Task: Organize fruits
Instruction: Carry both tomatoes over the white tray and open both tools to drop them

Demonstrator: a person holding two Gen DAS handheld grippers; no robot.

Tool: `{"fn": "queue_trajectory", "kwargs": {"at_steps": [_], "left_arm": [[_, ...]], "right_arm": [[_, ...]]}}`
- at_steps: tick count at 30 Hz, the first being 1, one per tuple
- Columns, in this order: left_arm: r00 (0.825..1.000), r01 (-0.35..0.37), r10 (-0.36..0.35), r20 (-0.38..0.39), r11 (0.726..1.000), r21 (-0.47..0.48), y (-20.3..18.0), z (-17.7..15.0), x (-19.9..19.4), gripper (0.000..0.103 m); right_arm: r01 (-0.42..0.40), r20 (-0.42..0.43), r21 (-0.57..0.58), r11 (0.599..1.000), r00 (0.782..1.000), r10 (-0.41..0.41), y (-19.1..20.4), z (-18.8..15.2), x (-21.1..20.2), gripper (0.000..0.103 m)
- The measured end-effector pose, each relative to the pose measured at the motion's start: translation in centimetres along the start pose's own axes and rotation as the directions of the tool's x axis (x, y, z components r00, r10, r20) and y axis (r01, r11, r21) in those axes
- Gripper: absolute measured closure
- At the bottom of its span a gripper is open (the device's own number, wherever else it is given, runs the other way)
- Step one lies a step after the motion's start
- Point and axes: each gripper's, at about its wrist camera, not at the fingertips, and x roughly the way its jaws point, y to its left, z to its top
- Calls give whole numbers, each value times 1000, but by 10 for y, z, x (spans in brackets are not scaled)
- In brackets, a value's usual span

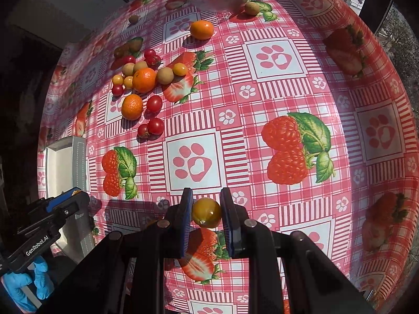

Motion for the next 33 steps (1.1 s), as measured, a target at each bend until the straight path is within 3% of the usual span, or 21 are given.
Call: {"fn": "queue_trajectory", "kwargs": {"at_steps": [7, 18, 26, 33], "left_arm": [[999, -26, 28, 42, 999, -43, 44, -10, -24, 80], [993, -76, 90, 81, 984, -162, 130, -23, -41, 80], [984, -141, 159, 74, 967, -212, 177, -31, -37, 80], [981, -177, 190, 41, 959, -221, 201, -25, -18, 80]], "right_arm": [[-2, -18, -30, 1000, 1000, 1, 38, -5, 0, 79], [-56, -50, -213, 975, 998, 46, 152, 3, 13, 79], [-109, -122, -314, 943, 990, 74, 223, 5, 42, 79], [-118, -186, -366, 923, 981, 52, 271, 8, 82, 79]]}}
